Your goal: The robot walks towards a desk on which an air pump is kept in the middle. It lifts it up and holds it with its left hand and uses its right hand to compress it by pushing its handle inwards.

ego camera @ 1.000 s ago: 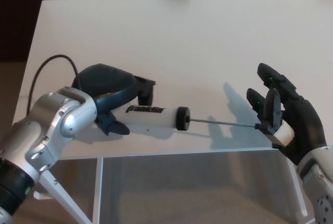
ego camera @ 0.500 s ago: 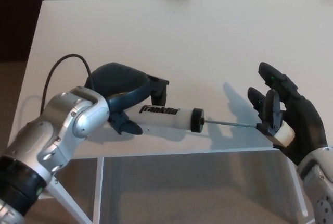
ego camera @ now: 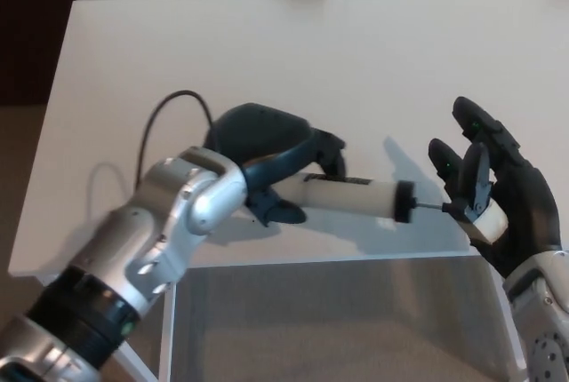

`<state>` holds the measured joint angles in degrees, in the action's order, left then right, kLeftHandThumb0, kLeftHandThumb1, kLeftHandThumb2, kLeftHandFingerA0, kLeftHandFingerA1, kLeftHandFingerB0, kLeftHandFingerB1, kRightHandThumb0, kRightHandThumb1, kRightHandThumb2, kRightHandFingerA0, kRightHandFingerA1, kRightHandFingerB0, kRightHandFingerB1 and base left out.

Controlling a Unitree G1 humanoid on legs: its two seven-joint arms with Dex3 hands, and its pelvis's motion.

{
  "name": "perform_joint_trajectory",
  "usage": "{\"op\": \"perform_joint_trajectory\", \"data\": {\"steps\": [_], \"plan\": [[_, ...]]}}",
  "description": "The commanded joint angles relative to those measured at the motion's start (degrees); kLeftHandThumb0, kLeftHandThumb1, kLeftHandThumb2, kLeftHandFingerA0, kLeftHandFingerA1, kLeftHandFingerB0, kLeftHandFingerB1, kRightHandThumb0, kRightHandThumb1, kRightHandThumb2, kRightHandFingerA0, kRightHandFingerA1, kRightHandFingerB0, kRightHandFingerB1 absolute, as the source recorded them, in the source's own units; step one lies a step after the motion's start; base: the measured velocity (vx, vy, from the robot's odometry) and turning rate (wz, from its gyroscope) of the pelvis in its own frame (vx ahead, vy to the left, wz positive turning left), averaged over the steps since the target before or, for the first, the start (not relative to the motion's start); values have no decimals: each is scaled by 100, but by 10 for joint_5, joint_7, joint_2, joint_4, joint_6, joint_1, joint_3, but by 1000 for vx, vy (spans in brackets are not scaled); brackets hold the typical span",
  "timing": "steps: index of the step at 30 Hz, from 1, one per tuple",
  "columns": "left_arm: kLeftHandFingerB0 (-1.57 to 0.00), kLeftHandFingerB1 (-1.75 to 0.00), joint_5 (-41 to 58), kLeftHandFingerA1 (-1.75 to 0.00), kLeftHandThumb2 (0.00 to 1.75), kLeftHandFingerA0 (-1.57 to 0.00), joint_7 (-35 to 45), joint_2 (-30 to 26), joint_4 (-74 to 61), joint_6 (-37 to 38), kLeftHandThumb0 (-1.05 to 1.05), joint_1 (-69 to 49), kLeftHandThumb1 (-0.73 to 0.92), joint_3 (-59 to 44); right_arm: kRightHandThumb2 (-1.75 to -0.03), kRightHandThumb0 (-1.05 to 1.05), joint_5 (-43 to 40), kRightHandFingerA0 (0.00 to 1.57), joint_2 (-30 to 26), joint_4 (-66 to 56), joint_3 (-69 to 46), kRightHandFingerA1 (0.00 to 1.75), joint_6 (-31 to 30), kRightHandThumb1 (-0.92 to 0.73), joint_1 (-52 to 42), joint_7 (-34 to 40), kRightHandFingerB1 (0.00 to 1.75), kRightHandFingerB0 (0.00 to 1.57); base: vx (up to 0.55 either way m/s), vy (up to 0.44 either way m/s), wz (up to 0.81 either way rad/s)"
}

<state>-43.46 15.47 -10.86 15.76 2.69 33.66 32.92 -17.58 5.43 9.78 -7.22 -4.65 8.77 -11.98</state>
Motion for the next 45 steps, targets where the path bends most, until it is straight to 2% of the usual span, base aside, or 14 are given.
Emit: {"op": "perform_joint_trajectory", "data": {"steps": [1,7,8,11,12,21,27,28,31,39,41,42,43,45], "plan": [[-72,-48,-8,-120,69,-83,2,33,6,-21,-28,21,87,12,-108,-83,-48,4,33,-22,-25,34,-6,-74,5,27,28,11,0,0,0],[-71,-50,-13,-149,73,-78,-12,51,18,-20,-28,26,86,19,-110,-87,-58,9,47,-30,-42,30,-7,-78,7,37,24,10,0,0,0],[-68,-50,-18,-149,73,-78,-22,59,21,-24,-28,27,85,21,-69,-80,-64,12,53,-31,-51,27,-7,-90,9,45,23,10,0,0,0],[-67,-49,-23,-153,73,-78,-28,65,23,-30,-28,27,85,23,-69,-81,-65,13,58,-34,-56,27,-8,-90,11,54,23,10,0,0,0],[-66,-50,-26,-148,71,-77,-28,70,23,-37,-28,26,86,25,-107,-80,-65,7,61,-34,-58,42,-8,-70,12,61,33,2,0,0,0],[-63,-48,-28,-158,71,-76,-25,69,22,-44,-26,32,86,19,-68,-81,-78,13,65,-26,-67,28,-5,-87,27,61,23,10,0,0,0],[-65,-52,-13,-166,64,-77,-39,38,54,-35,-23,55,81,-20,-89,-88,-55,11,34,-7,-71,32,16,-76,34,55,21,5,0,0,0],[-60,-98,-17,-169,58,-68,-42,30,65,-36,-17,63,78,-24,-69,-85,-57,11,30,-4,-74,27,17,-90,35,53,22,9,0,0,0],[-57,-114,-18,-169,55,-63,-51,14,96,-30,-19,80,75,-35,-110,-90,-62,9,21,-7,-80,31,17,-75,31,48,21,9,0,0,0],[-54,-121,-17,-165,55,-59,-82,14,183,-26,-23,108,66,-42,-69,-83,-49,9,15,-57,-62,25,26,-90,-20,36,22,8,0,0,0],[-54,-121,-17,-165,55,-59,-86,17,197,-22,-23,112,66,-40,-69,-83,-51,9,15,-67,-59,25,25,-90,-29,35,22,8,0,0,0],[-81,-50,-19,-148,59,-71,-87,21,203,-23,-27,114,56,-36,-70,-84,-54,10,16,-73,-58,25,24,-90,-33,33,22,8,0,0,0],[-81,-50,-21,-148,59,-71,-88,24,206,-24,-27,116,56,-34,-70,-84,-56,10,17,-77,-57,25,23,-90,-36,32,22,8,0,0,0],[-57,-106,-25,-154,58,-69,-97,34,218,-25,-33,120,61,-28,-111,-89,-62,9,18,-92,-56,33,21,-77,-42,31,21,9,0,0,0]]}}
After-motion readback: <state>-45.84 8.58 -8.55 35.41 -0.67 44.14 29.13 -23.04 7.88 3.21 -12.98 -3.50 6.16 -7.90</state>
